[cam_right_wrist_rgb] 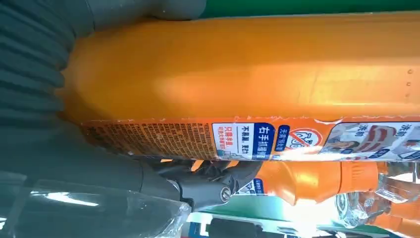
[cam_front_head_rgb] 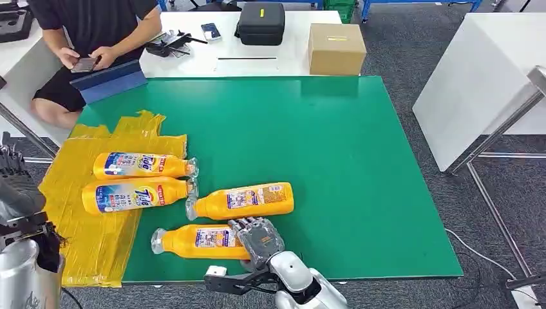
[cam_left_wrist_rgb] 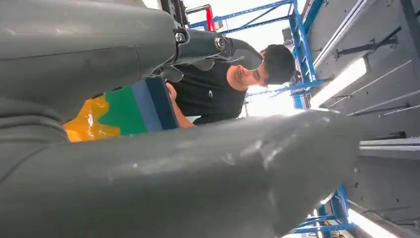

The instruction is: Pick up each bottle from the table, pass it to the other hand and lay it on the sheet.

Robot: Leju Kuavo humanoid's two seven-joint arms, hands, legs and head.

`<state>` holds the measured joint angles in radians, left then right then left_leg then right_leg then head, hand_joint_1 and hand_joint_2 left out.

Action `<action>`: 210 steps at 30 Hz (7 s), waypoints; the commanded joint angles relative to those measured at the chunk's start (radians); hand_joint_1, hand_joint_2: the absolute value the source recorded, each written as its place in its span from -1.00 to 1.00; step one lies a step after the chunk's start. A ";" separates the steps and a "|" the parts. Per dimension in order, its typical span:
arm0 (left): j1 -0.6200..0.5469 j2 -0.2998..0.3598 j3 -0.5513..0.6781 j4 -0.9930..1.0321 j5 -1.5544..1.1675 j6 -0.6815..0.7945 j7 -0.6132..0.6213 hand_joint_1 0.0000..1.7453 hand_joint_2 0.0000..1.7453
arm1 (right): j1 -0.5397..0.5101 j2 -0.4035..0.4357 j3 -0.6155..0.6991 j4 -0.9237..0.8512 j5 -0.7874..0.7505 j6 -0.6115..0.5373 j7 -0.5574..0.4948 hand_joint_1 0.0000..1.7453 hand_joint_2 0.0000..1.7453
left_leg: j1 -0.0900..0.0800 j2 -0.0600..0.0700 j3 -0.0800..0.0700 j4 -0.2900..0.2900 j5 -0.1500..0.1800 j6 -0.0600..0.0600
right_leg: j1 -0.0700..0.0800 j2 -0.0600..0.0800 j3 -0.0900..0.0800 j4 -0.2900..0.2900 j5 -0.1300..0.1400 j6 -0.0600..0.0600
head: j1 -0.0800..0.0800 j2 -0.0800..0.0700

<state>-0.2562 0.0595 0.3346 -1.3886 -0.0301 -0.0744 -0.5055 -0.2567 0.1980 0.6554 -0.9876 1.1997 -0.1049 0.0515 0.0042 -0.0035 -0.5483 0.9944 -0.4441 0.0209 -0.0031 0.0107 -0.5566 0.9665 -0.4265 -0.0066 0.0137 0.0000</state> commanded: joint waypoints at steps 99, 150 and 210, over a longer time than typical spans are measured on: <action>0.106 -0.057 -0.587 0.017 0.604 -0.155 0.180 -1.00 1.00 | -0.174 0.015 -0.050 -0.412 -0.297 -0.076 0.001 1.00 1.00 | 0.000 -0.001 -0.017 0.001 0.002 0.001 | -0.001 -0.002 -0.014 0.000 0.001 0.002 | 0.000 0.000; 0.138 -0.100 -0.657 -0.073 0.602 -0.121 0.188 -1.00 1.00 | -0.247 0.151 0.160 0.083 -0.375 -0.078 -0.047 1.00 1.00 | 0.000 0.000 -0.017 0.000 0.002 0.001 | -0.001 0.000 -0.015 0.000 0.002 0.002 | 0.000 0.000; 0.198 -0.135 -0.506 -0.178 0.494 -0.112 0.157 1.00 1.00 | -0.232 0.095 0.230 0.090 -0.487 -0.125 -0.074 -1.00 -1.00 | 0.001 -0.004 -0.017 0.000 0.003 0.001 | 0.000 -0.005 -0.015 -0.001 0.001 0.002 | 0.000 0.000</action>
<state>0.0046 -0.0828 -0.1984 -1.5465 0.4910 -0.1796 -0.3292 -0.5200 0.3571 0.9484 -0.8545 0.6695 -0.2384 -0.0187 0.0043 -0.0030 -0.5670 0.9953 -0.4416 0.0229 -0.0034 0.0110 -0.5744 0.9669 -0.4246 -0.0045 0.0134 0.0000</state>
